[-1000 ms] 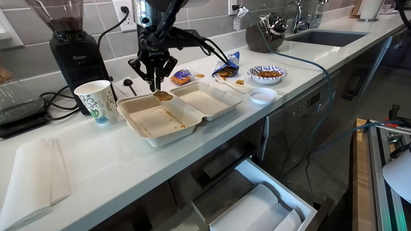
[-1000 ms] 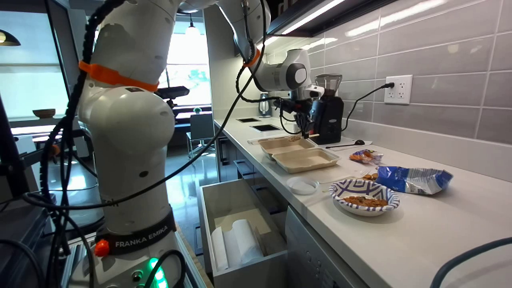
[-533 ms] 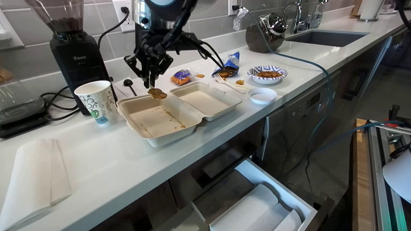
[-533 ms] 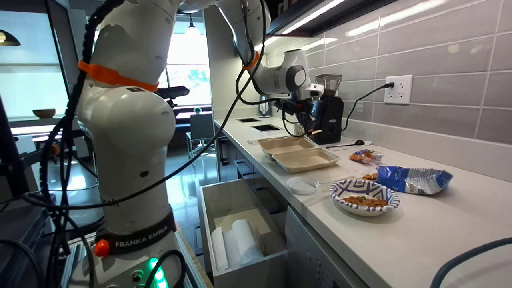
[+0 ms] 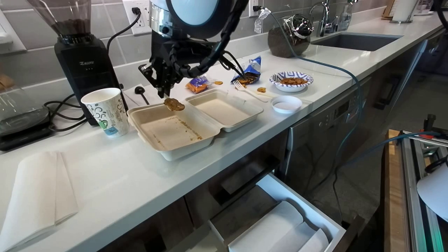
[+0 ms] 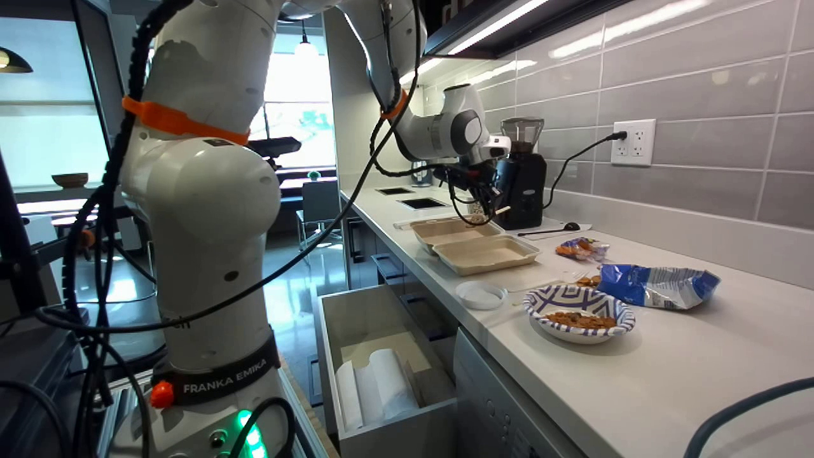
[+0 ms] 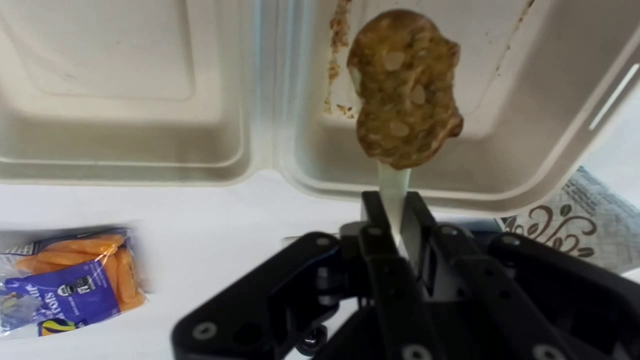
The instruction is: Place the cookie on the white spoon in the food pack.
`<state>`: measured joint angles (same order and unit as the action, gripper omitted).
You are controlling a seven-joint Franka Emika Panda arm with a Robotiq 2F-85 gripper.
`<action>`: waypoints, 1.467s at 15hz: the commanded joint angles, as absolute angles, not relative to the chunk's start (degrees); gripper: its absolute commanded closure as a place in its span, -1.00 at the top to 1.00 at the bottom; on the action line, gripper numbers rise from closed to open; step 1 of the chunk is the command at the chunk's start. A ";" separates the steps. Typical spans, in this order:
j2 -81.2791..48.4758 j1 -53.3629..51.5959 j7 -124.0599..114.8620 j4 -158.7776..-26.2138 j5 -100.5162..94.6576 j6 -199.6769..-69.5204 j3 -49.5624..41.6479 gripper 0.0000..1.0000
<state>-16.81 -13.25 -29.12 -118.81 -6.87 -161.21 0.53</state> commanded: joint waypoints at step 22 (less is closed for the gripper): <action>-11.93 -5.93 -14.34 -129.54 1.62 -181.74 13.06 -0.93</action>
